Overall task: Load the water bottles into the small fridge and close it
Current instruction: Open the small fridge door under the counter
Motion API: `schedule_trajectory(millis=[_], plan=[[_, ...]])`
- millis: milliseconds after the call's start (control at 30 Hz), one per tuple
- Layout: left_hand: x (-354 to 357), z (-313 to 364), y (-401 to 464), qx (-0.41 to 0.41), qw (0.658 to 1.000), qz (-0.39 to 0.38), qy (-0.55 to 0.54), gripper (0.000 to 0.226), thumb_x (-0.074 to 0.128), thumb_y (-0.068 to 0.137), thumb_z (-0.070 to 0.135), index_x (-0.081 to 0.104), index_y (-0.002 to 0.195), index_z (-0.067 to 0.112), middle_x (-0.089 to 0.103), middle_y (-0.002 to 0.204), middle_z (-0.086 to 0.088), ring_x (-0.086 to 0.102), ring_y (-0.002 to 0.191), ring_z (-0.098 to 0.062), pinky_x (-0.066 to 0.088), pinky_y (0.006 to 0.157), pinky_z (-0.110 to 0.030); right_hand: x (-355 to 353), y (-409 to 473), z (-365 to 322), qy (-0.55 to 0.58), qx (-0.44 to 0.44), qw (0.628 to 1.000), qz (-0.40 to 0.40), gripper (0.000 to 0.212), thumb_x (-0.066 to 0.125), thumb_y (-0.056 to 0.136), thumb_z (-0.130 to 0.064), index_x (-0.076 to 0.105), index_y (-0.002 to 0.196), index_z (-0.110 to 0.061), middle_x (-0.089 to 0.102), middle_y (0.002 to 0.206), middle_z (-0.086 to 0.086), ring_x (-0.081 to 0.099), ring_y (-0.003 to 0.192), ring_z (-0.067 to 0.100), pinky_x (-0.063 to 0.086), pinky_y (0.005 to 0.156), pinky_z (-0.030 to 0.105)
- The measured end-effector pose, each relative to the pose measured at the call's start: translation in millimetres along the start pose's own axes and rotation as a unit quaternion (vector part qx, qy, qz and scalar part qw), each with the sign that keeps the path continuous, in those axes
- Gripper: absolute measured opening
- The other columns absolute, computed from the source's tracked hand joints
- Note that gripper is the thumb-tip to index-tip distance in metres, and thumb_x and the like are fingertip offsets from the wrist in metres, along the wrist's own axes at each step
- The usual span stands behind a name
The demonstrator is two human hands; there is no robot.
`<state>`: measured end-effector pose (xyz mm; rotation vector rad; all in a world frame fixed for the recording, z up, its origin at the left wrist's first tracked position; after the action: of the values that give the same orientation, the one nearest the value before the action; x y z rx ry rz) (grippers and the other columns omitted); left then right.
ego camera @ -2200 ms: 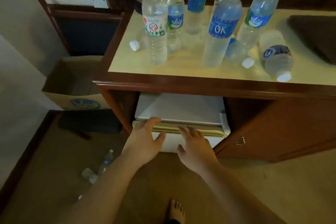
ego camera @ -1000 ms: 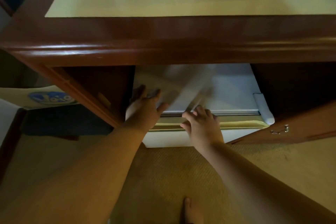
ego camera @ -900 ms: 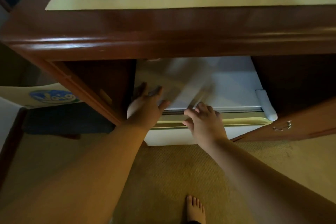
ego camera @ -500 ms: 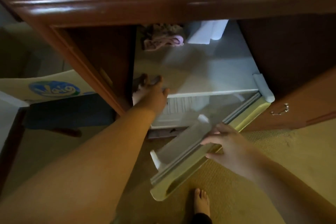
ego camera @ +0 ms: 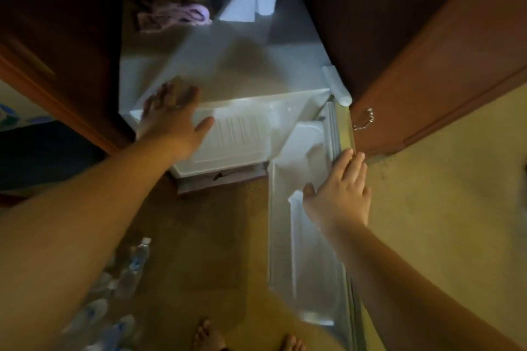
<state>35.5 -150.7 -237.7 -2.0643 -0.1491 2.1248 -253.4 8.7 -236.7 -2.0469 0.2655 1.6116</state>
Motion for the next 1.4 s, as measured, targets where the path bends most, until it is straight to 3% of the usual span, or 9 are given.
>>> schedule_trajectory(millis=[100, 300, 400, 567, 767, 1133, 1400], plan=[[5, 3, 3, -0.008, 1.0, 0.018, 0.003, 0.083, 0.03, 0.098, 0.073, 0.011, 0.167, 0.03, 0.0, 0.175, -0.011, 0.004, 0.161, -0.035, 0.01, 0.129, -0.052, -2, 11, 23, -0.028, 0.005, 1.0, 0.005, 0.097, 0.04, 0.097, -0.057, -0.018, 0.161, -0.013, -0.015, 0.171, 0.013, -0.006, 0.159, 0.034, 0.013, 0.126, 0.058], [5, 23, -12, -0.042, 0.998, 0.021, 0.042, 0.087, 0.026, 0.099, 0.073, -0.004, 0.167, 0.026, -0.006, 0.175, -0.013, -0.001, 0.161, -0.037, 0.008, 0.129, -0.054, -10, 33, 58, -0.069, 0.012, 0.997, 0.022, 0.085, 0.023, 0.098, -0.065, -0.015, 0.162, -0.024, -0.019, 0.171, 0.01, -0.012, 0.156, 0.043, 0.001, 0.124, 0.064], [-2, 43, -14, -0.032, 0.998, 0.018, 0.049, 0.091, 0.022, 0.099, 0.075, -0.001, 0.167, 0.019, -0.002, 0.174, -0.014, 0.0, 0.16, -0.038, 0.005, 0.129, -0.055, -17, 48, 69, -0.078, 0.023, 0.997, 0.007, 0.087, 0.022, 0.096, -0.071, -0.015, 0.162, -0.028, -0.018, 0.171, 0.01, -0.011, 0.156, 0.046, -0.001, 0.123, 0.065], [-2, 74, -19, 0.022, 0.999, -0.023, 0.008, 0.084, 0.021, 0.097, 0.078, -0.004, 0.166, 0.036, -0.013, 0.173, -0.015, -0.007, 0.16, -0.04, 0.011, 0.126, -0.056, -28, 68, 88, -0.105, 0.002, 0.994, -0.005, 0.087, 0.024, 0.096, -0.073, -0.02, 0.16, -0.033, -0.021, 0.17, 0.009, -0.014, 0.155, 0.046, -0.001, 0.123, 0.066], [2, 68, -20, 0.038, 0.998, 0.007, 0.05, 0.088, 0.023, 0.095, 0.08, -0.005, 0.165, 0.035, -0.007, 0.173, -0.02, -0.002, 0.16, -0.041, 0.008, 0.128, -0.055, -40, 85, 108, -0.128, -0.051, 0.99, -0.022, 0.089, 0.021, 0.095, -0.079, -0.021, 0.159, -0.035, -0.022, 0.17, 0.009, -0.016, 0.154, 0.047, -0.002, 0.122, 0.067], [2, 67, -24, 0.029, 0.999, 0.016, 0.034, 0.084, 0.023, 0.096, 0.077, -0.003, 0.166, 0.037, -0.007, 0.174, -0.017, -0.002, 0.16, -0.041, 0.01, 0.128, -0.054, -55, 111, 130, -0.152, -0.113, 0.981, -0.043, 0.091, 0.015, 0.09, -0.086, -0.022, 0.159, -0.038, -0.025, 0.17, 0.004, -0.02, 0.154, 0.043, -0.004, 0.123, 0.066], [0, 66, -29, 0.026, 0.999, 0.0, 0.037, 0.085, 0.024, 0.098, 0.076, -0.004, 0.166, 0.034, -0.008, 0.174, -0.017, 0.0, 0.16, -0.04, 0.01, 0.129, -0.056, -51, 106, 129, -0.162, -0.116, 0.98, -0.024, 0.099, 0.024, 0.09, -0.085, -0.023, 0.159, -0.032, -0.022, 0.17, 0.009, -0.016, 0.154, 0.047, 0.001, 0.122, 0.069]])
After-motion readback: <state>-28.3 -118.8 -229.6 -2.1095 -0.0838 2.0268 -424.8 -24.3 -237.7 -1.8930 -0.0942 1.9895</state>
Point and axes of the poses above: each hand's wrist, its own y-axis towards the middle knuckle, its own x-axis out of the palm, z = x × y, the point moved 2 cm from there along y, towards the middle knuckle
